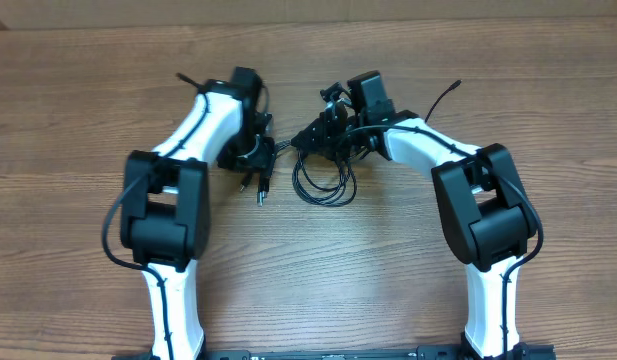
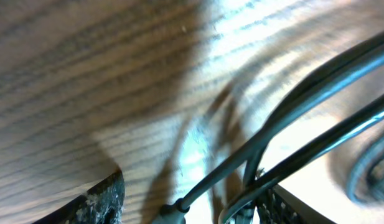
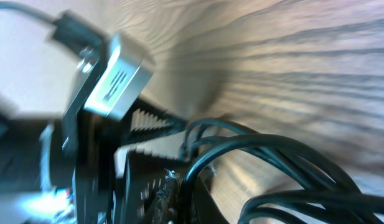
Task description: Untangle cables
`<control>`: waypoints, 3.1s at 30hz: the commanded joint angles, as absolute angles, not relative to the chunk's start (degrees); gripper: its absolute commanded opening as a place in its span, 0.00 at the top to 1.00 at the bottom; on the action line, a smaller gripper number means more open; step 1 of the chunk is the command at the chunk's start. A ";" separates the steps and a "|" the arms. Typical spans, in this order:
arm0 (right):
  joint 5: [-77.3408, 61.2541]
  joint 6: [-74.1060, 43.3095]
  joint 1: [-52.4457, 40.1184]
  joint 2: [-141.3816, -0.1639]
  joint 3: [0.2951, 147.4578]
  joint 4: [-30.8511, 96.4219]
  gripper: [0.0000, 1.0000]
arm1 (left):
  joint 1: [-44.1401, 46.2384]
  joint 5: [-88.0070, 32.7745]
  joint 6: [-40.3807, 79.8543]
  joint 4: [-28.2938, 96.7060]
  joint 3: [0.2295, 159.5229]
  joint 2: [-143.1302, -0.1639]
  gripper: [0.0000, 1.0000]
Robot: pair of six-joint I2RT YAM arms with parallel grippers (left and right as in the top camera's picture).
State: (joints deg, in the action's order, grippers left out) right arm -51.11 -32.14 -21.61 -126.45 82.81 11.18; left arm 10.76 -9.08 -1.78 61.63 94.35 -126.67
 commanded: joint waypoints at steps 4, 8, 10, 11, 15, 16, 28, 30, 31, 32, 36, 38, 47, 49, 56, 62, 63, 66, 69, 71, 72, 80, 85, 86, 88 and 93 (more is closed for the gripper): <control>-65.91 -28.36 -20.43 -126.93 82.39 9.93 0.96 | 3.49 -43.42 -19.66 68.16 92.77 -132.42 0.30; -70.50 -28.40 -20.38 -126.93 82.39 7.07 0.96 | 1.32 -52.36 -24.80 71.53 94.94 -132.42 0.27; -73.47 -28.42 -20.38 -126.93 82.39 5.52 0.96 | 1.19 -52.58 -24.86 71.46 95.72 -132.42 0.25; -74.39 -28.42 -20.38 -126.93 82.39 5.06 0.96 | 1.19 -52.58 -24.86 71.40 96.07 -132.42 0.25; -76.20 -28.69 -20.38 -126.93 82.39 4.56 0.96 | 2.15 -52.58 -24.80 69.19 96.38 -132.42 0.23; -76.40 -28.93 -20.38 -126.93 82.39 4.54 0.96 | 2.39 -52.58 -24.53 68.31 96.38 -132.42 0.23; -81.06 -30.24 -20.38 -126.91 82.41 2.81 0.96 | 4.16 -55.00 -19.62 60.38 96.38 -132.42 0.25; -81.12 -30.41 -20.38 -126.93 82.41 2.83 0.96 | 4.25 -57.10 -25.56 62.81 96.38 -132.42 0.21; -81.12 -30.44 -20.38 -126.91 82.41 2.83 0.96 | 4.25 -57.63 -27.77 63.83 96.38 -132.42 0.19; -81.12 -30.52 -20.38 -126.93 82.41 2.83 0.96 | 4.23 -58.08 -29.85 64.77 96.38 -132.42 0.19; -81.12 -31.51 -20.21 -126.93 82.41 2.83 0.96 | 3.68 -58.59 -35.42 67.57 96.38 -132.42 0.23; -81.12 -32.10 -20.16 -126.91 82.41 2.85 0.96 | 3.40 -60.47 -37.39 68.36 96.38 -132.42 0.27; -81.36 -37.06 -20.16 -126.91 82.46 0.10 0.96 | 6.24 -64.58 -38.54 65.84 96.01 -132.86 0.52; -82.94 -38.15 -20.16 -126.91 82.46 -2.15 0.96 | 7.03 -64.58 -36.18 63.90 95.61 -133.03 0.53; -84.14 -40.73 -20.16 -126.89 82.46 -4.89 0.96 | 8.32 -63.64 -34.50 62.94 95.59 -133.47 0.64; -84.14 -40.82 -20.08 -126.87 82.46 -4.86 0.96 | 7.55 -60.36 -34.46 62.96 95.59 -133.47 0.96; -84.14 -41.12 -20.05 -126.87 82.46 -4.86 0.96 | 7.33 -60.05 -34.30 62.96 95.59 -133.47 0.96; -84.12 -42.24 -19.55 -126.67 82.46 -4.89 0.96 | 6.42 -59.11 -34.02 62.98 95.59 -133.47 0.96; -83.96 -42.22 -19.09 -125.62 82.46 -4.86 0.96 | 5.56 -57.45 -32.97 62.96 95.59 -133.47 0.96; -83.37 -42.22 -18.96 -124.42 82.46 -4.86 0.96 | 4.99 -56.84 -32.95 62.98 95.59 -133.47 0.96; -82.78 -42.22 -18.90 -123.59 82.46 -4.86 0.96 | 4.64 -56.77 -32.95 63.02 95.59 -133.47 0.96; -80.09 -42.22 -18.00 -117.38 82.46 -3.55 0.96 | 3.57 -57.06 -33.54 64.71 95.64 -133.45 0.96; -79.57 -42.22 -16.69 -113.71 82.46 -2.37 0.96 | 3.57 -62.28 -47.24 73.36 97.17 -133.38 0.90; -79.55 -42.22 -16.36 -112.95 82.46 -2.07 0.96 | 3.60 -62.61 -50.43 75.75 97.82 -133.38 0.90; -79.57 -42.22 -15.64 -111.37 82.46 -1.56 0.96 | 3.60 -62.37 -55.61 80.14 99.24 -133.38 0.88; -79.57 -42.24 -14.02 -108.33 82.46 -0.67 0.96 | 3.38 -62.19 -55.68 80.38 99.50 -133.38 0.85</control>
